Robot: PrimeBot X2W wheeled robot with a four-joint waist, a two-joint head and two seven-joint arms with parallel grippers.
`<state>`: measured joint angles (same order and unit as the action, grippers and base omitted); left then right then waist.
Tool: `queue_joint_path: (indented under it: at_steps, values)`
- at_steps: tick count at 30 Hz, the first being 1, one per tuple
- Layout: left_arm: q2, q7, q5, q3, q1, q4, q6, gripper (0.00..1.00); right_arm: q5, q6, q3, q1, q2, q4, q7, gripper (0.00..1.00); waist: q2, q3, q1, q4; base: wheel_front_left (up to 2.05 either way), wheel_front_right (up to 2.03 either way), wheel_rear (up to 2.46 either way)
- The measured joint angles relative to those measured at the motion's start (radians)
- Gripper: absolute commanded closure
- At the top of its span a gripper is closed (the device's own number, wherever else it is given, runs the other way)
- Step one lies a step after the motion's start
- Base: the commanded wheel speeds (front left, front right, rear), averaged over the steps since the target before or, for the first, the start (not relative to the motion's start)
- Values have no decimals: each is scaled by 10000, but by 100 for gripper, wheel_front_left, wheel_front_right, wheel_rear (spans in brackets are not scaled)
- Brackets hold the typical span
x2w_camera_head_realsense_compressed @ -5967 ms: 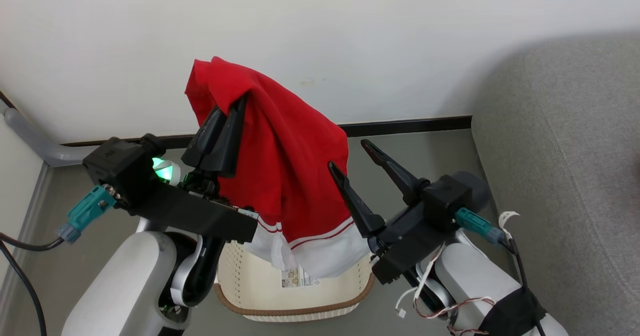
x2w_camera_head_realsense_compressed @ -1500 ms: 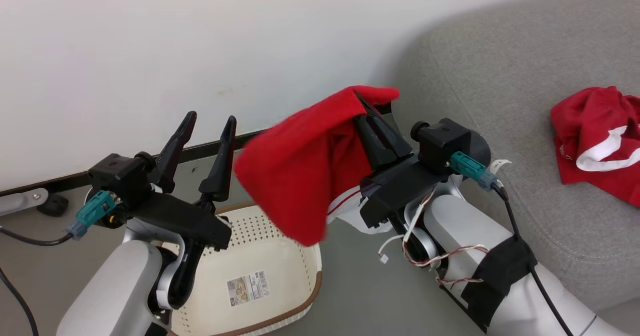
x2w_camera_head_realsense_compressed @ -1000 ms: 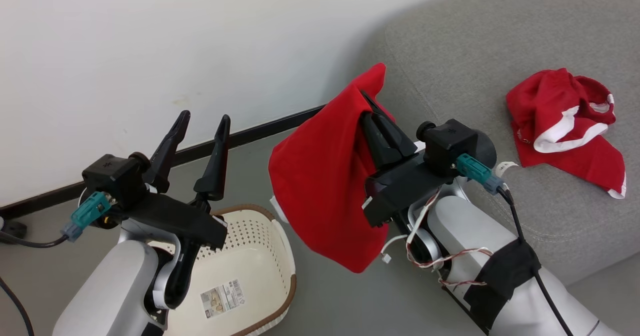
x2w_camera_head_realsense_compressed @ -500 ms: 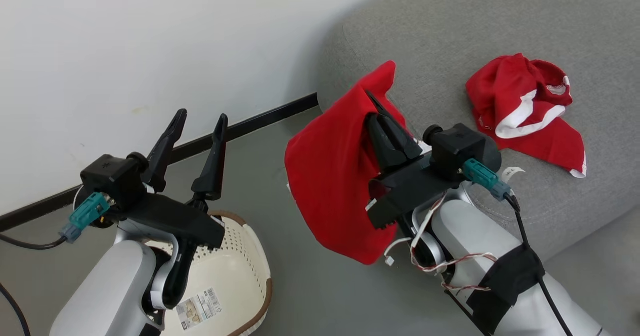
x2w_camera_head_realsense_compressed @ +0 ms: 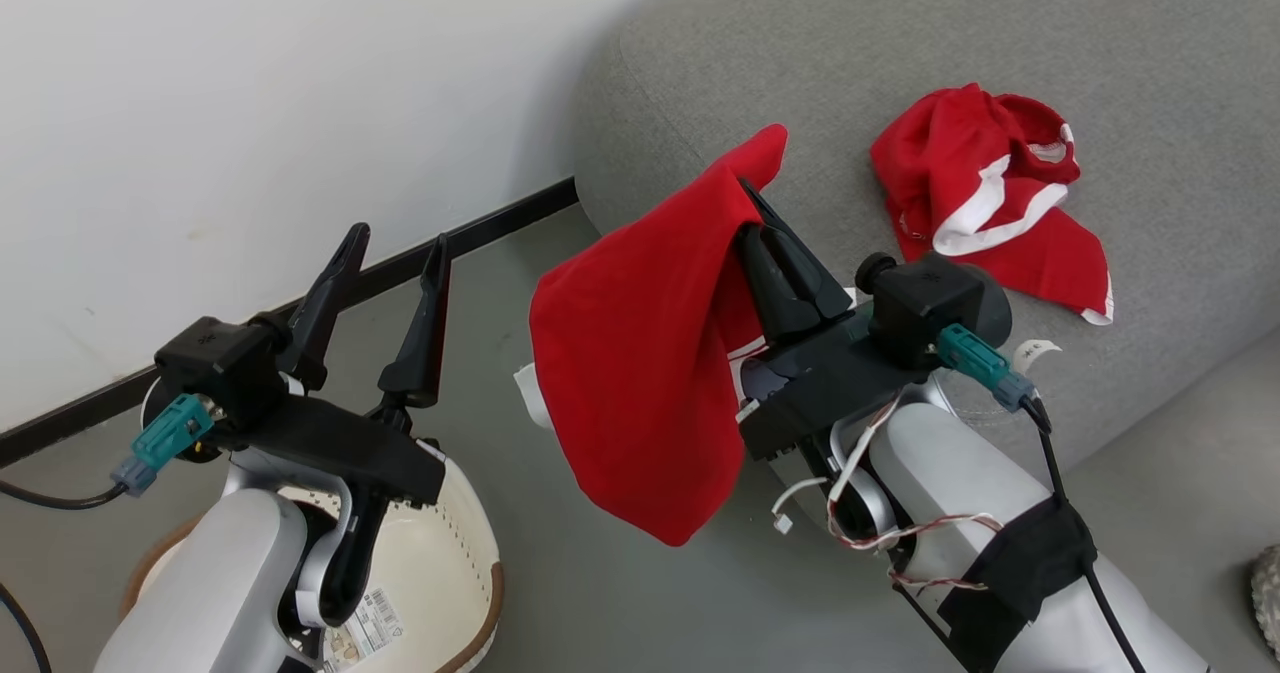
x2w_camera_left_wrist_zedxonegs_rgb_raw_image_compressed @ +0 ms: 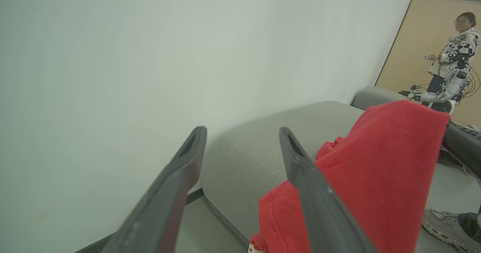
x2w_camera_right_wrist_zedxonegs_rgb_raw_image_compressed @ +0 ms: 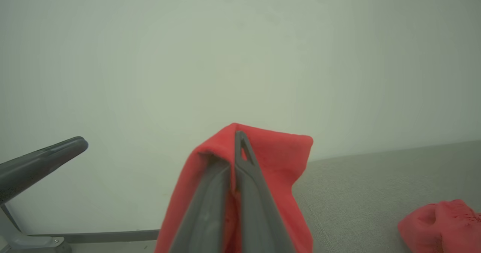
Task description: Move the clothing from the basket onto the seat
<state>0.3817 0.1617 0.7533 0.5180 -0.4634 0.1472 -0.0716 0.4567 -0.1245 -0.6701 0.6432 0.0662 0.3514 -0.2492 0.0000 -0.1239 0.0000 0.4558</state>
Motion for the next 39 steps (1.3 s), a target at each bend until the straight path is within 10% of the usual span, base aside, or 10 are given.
queue_joint_path:
  at_steps: [39]
  values:
    - [-566,-29,-163,614,-633,608,460,0,-941,0,1820,-1497,236,-1425,-2,100,0,-232,0,874,0,0,0]
